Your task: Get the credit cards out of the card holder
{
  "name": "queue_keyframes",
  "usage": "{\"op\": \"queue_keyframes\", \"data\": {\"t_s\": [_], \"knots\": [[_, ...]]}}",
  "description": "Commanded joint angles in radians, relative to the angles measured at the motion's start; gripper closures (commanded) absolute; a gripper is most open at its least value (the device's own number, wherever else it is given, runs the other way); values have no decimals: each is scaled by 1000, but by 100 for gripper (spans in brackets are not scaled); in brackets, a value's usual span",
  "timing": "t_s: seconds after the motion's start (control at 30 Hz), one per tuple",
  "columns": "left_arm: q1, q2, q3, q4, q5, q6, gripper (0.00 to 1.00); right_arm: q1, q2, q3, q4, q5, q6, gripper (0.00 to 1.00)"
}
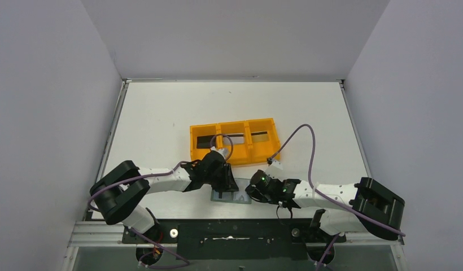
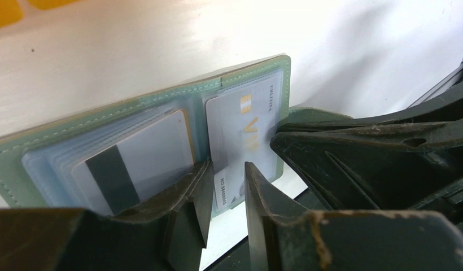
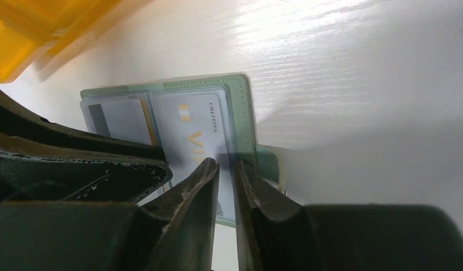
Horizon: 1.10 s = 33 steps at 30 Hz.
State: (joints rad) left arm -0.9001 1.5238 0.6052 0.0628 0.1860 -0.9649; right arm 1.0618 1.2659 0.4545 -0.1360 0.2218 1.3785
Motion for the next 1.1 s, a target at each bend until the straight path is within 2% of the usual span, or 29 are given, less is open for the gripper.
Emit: {"op": "queue_keyframes", "data": {"t_s": [0.0,0.27,0.6,0.73,0.97,1.07], "knots": [[-12,35,32,-107,-76,40,71,3,66,-21,-64,1,-7,84],[-16,2,18,-158,-135,33,60,2,125,-23,-54,-22,9,93],[-18,-80,93,-259,-198,86,58,1,111,-17,-66,-8,6,93],[-15,-106,90,-263,-204,81,52,-2,100,3,-65,-1,-24,92],[1,-45,21,-152,-149,63,51,-8,129,14,-39,-28,-52,91],[6,-11,25,-224,-204,58,52,-11,145,24,-53,-25,-67,91]]}}
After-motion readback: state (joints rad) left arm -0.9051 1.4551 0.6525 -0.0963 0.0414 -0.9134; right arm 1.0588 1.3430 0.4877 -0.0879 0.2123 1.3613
